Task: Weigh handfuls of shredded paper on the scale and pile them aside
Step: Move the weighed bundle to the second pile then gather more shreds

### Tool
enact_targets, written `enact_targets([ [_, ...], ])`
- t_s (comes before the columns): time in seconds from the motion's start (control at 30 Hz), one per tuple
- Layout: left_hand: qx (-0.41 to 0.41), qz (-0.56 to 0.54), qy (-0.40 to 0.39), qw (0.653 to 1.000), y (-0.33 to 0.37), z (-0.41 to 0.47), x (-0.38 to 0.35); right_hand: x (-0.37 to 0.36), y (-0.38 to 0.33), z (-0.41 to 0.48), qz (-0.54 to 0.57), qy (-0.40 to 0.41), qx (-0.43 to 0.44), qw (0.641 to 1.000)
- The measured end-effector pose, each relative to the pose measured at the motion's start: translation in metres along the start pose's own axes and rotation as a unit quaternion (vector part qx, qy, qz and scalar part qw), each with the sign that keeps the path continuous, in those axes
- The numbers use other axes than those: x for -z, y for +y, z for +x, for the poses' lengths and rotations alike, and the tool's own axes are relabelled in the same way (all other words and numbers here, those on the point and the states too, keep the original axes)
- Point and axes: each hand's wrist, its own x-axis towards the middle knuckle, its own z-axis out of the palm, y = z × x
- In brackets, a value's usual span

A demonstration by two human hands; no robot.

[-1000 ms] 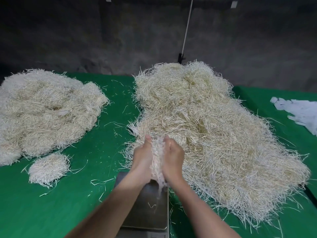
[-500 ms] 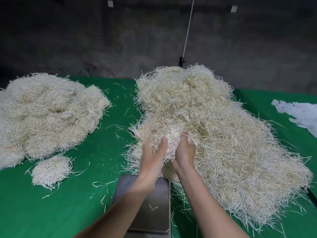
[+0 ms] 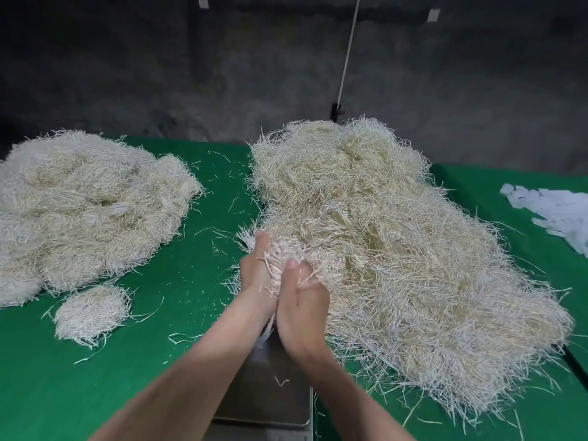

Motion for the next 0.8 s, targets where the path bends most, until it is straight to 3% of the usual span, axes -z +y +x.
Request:
enact_targets([
  [0.13, 0.008, 0.128, 0.043, 0.991, -0.026, -0.020, 0.000, 0.028, 0.003, 0.027, 0.022, -0.024, -0.021, 0.999],
  [0.2, 0.019, 0.129, 0.035, 0.991, -0.024, -0.020, -0.002, 0.027, 0.005, 0.017, 0.014, -0.013, -0.039, 0.999],
  [0.3, 0.044, 0.053, 0.020, 0.997, -0.018, -0.002, 0.004, 0.009, 0.008, -0.007, -0.053, -0.007, 0.022, 0.998],
  [0.43, 0.041, 0.151, -0.005, 0.988, -0.031, -0.006, 0.005, 0.026, 0.016, 0.013, 0.007, -0.052, -0.040, 0.998],
  [0.5, -0.048, 0.198, 0.027, 0.979, -0.028, 0.002, 0.009, 0.035, 0.024, 0.017, 0.076, -0.093, -0.113, 0.986],
  [0.57, -0.150, 0.230, 0.035, 0.961, -0.017, 0.012, 0.017, 0.045, 0.022, 0.017, 0.230, -0.116, -0.175, 0.950],
  [0.63, -0.222, 0.263, 0.015, 0.939, -0.014, 0.018, 0.023, 0.053, 0.022, 0.019, 0.285, -0.110, -0.145, 0.941],
  [0.7, -0.240, 0.286, 0.002, 0.928, -0.023, 0.016, 0.015, 0.047, 0.013, 0.016, 0.129, -0.136, -0.021, 0.982],
  [0.77, -0.128, 0.240, 0.002, 0.962, -0.024, 0.011, 0.003, 0.030, 0.009, 0.012, -0.087, -0.142, 0.109, 0.980],
  [0.8, -0.053, 0.198, -0.023, 0.979, -0.021, 0.008, 0.000, 0.025, 0.010, 0.015, -0.113, -0.130, 0.124, 0.977],
])
